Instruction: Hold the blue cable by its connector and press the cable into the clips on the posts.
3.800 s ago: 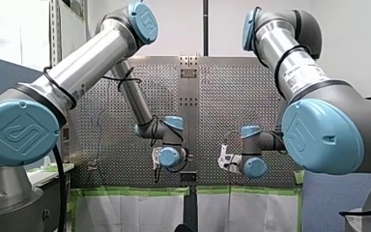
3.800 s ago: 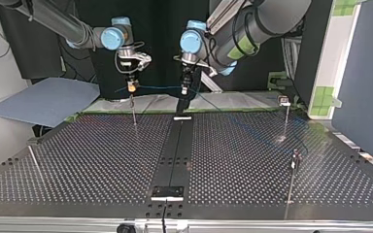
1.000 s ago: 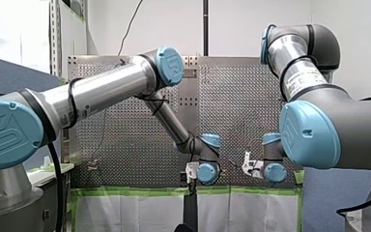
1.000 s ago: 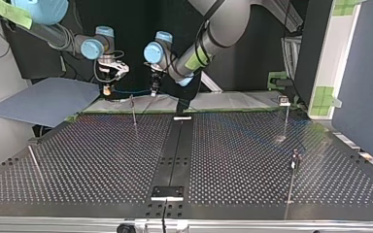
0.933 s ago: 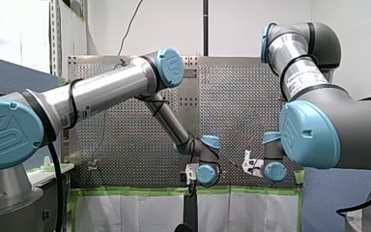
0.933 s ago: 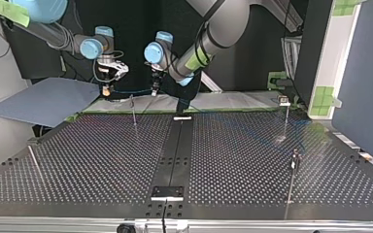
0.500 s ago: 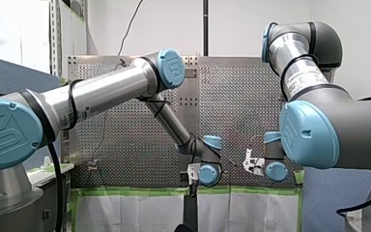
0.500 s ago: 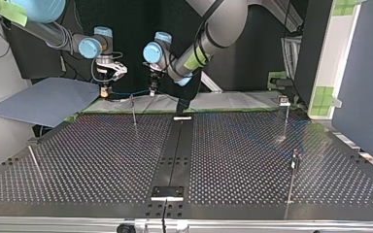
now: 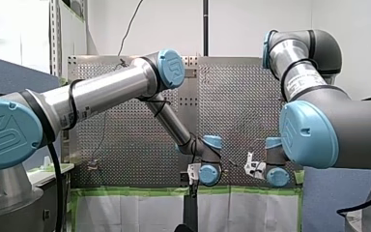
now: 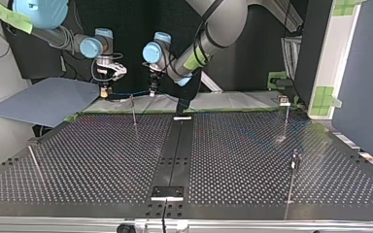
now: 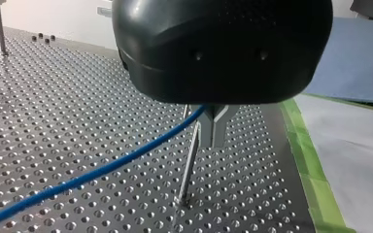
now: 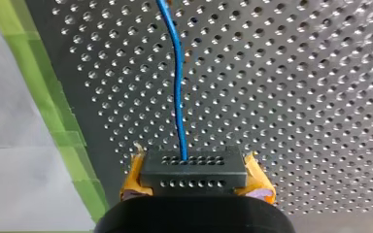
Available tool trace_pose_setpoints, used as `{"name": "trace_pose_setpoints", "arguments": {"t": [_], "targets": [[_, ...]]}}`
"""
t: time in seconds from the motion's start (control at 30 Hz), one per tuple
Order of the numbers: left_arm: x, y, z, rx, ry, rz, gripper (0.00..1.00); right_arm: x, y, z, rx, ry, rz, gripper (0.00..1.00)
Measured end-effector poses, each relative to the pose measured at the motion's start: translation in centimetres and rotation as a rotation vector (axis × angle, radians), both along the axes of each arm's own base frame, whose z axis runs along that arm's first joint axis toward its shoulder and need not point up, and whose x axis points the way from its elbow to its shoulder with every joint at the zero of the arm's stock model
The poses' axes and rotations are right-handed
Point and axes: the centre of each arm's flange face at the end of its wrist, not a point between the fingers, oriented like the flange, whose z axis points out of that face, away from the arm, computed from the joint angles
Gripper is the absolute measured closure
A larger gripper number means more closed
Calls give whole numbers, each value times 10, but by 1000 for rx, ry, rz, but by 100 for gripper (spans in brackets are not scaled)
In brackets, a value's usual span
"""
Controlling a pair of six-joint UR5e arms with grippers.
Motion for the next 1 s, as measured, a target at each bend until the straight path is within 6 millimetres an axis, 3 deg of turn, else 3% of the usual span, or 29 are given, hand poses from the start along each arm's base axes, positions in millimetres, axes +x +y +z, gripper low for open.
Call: {"name": "trace_pose_setpoints", "arguments": {"t": [0.47,0.87,1.0], "targets": [[-1,-7,-10,-30,-15,-1,100,-19,-21,-3,-8,-39,-39,100],[5,-16,-7,-48,-34,-4,100,-22,-31,-2,-22,-26,-38,100],[6,-20,-17,-25,-25,-7,100,-23,-35,0,-26,-36,-42,100]]}}
